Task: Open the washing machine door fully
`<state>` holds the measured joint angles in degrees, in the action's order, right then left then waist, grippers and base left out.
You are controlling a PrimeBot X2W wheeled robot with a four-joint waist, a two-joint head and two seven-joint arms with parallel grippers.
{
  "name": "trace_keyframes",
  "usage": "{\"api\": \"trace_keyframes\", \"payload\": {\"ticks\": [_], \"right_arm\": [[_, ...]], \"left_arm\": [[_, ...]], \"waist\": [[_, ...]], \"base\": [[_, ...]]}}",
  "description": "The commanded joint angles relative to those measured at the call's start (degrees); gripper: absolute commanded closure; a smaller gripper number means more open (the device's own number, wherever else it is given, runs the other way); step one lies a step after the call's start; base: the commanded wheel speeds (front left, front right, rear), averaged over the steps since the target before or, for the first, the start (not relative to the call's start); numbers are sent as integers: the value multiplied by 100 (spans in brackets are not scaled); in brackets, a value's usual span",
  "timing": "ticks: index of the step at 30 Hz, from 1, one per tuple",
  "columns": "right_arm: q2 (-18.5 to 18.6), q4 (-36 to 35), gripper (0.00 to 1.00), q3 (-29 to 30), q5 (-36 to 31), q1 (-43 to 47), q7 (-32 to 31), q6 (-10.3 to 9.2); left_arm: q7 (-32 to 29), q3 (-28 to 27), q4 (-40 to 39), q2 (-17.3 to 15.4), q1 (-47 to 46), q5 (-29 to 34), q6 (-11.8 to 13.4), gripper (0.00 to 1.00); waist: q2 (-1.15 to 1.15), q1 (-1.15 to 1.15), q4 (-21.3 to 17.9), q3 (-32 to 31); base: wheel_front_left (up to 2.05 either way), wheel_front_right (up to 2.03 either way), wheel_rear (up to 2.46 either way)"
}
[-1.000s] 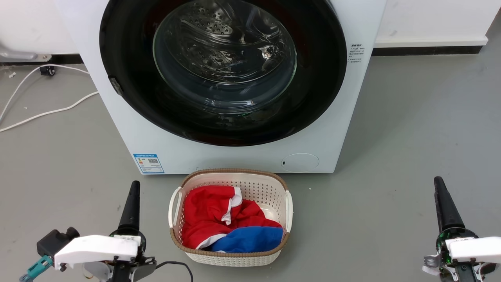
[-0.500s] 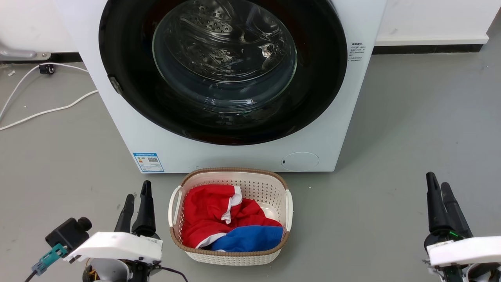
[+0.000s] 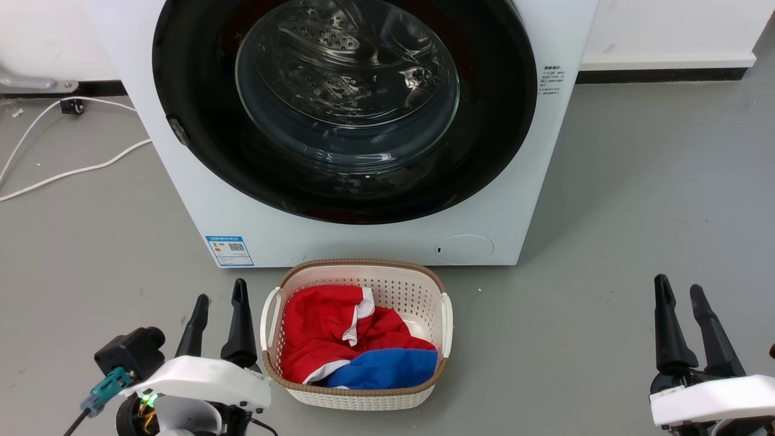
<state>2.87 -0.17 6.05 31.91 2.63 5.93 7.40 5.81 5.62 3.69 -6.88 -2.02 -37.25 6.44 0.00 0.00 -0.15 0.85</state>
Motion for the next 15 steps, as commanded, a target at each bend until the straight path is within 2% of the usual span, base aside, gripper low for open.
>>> {"api": "trace_keyframes", "payload": {"ticks": [1, 15], "right_arm": [[13, -132, 0, 11, -201, 8, 54, 9], [10, -425, 0, -11, -941, 197, 278, 11]], "left_arm": [[59, 64, -125, -77, -12, 172, 51, 0], [281, 351, -305, -195, 76, 862, 201, 0]], "waist": [[0, 0, 0, -5], [0, 0, 5, -2]], "base": [[0, 0, 0], [0, 0, 0]]}}
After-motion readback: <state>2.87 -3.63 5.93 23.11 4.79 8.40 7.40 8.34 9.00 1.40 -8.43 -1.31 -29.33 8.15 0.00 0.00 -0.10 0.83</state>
